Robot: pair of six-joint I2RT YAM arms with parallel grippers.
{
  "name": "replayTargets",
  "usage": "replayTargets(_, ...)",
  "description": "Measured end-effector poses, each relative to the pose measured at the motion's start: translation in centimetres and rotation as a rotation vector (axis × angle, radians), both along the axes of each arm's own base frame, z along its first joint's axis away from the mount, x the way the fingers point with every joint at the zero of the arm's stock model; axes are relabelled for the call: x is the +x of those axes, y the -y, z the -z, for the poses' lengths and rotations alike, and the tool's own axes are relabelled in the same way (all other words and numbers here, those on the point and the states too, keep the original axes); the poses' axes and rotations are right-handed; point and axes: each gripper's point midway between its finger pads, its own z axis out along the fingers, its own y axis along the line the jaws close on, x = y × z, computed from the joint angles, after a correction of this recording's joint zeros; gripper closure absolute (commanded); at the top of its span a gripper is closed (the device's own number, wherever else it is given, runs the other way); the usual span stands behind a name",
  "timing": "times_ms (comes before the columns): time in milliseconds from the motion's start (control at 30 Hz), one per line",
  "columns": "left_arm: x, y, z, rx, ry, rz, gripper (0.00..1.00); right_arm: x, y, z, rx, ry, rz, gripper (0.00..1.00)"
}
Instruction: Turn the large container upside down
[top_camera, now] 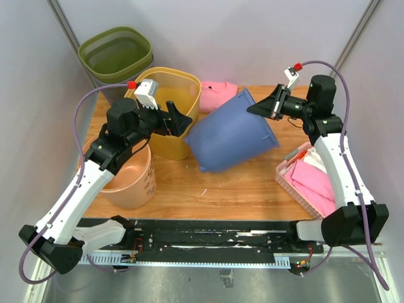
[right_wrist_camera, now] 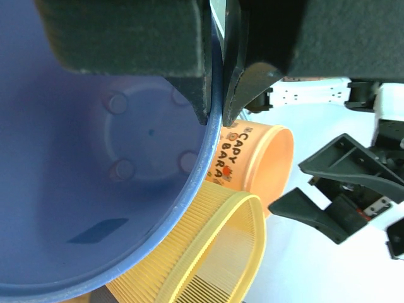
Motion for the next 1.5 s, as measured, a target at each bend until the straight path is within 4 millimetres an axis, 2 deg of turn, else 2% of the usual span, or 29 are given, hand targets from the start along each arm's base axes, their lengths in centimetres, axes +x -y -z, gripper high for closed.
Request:
replayTargets(200,-0.1,0.4,-0.4,-0.022,0.002,0.018,0.01,0.3,0.4,-0.6,0.079,-0.025,-0.006,1.00)
replayTargets(333,0.0,0.5,-0.9,-0.043,0.023,0.019,0.01,0.9,1.0,-0.1,0.117,-0.066,0.010,1.00)
replayTargets(467,-0.4,0.9,-0.6,-0.066,0.021,0.039,0.01,2.1,1.5,0.9,0.137,-0.109,0.019,1.00)
replayTargets(633,-1.0,1.7,-0.3,-0.084,0.001,0.073,0.01,4.0,2.6,3.6,0.136,-0.171,0.047,0.98)
replayTargets(767,-3.5,4.4,0.0,-0.100,-0.015,0.147,0.01,5.7,3.6,6.5,0.127,-0.225,0.056,0.88)
replayTargets(867,-5.2,5.5,1.1,-0.110,-0.047,0.180,0.01,6.8,4.0,8.8,0.114,-0.264,0.060,0.76)
replayTargets(967,-5.5,5.0,3.6,-0.109,-0.083,0.148,0.01,6.8,4.5,11.2,0.056,-0.302,0.085,0.63)
replayTargets(1067,-5.8,4.3,7.5,-0.079,-0.145,0.112,0.01,6.6,5.1,12.5,-0.013,-0.302,0.119,0.49)
replayTargets(1200,-6.7,3.7,10.5,-0.063,-0.183,0.103,0.01,6.2,6.1,13.2,-0.123,-0.274,0.159,0.30)
replayTargets(1267,-7.0,3.5,10.7,-0.076,-0.175,0.103,0.01,5.8,6.7,13.6,-0.178,-0.265,0.183,0.26)
replayTargets(1400,-7.0,3.7,11.5,-0.100,-0.165,0.108,0.01,4.7,7.6,13.7,-0.277,-0.243,0.221,0.26)
replayTargets(1500,-7.1,4.0,13.3,-0.101,-0.189,0.116,0.01,4.0,8.2,13.0,-0.345,-0.206,0.253,0.26)
